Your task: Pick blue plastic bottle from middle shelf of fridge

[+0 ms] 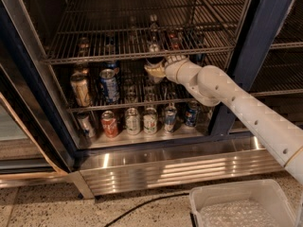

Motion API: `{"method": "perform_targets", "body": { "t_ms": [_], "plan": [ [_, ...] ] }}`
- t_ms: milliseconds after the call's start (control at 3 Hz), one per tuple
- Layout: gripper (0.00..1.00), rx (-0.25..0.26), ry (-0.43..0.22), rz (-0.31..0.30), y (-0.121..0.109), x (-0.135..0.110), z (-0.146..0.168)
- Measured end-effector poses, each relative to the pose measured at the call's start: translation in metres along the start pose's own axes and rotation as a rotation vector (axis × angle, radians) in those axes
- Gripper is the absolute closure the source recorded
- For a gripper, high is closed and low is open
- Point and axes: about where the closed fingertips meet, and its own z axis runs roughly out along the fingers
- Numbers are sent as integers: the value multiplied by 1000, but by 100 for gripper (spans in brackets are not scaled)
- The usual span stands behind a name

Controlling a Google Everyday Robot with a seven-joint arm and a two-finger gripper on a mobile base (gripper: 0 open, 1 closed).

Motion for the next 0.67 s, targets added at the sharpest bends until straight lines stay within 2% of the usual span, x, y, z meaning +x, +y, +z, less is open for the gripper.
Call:
{"method": "perform_targets", "body": {
  "t_ms": [333, 667],
  "plan": [
    [100, 37, 72, -159, 4, 2, 3],
    [100, 100, 145, -324, 5, 10, 4]
  ]
}}
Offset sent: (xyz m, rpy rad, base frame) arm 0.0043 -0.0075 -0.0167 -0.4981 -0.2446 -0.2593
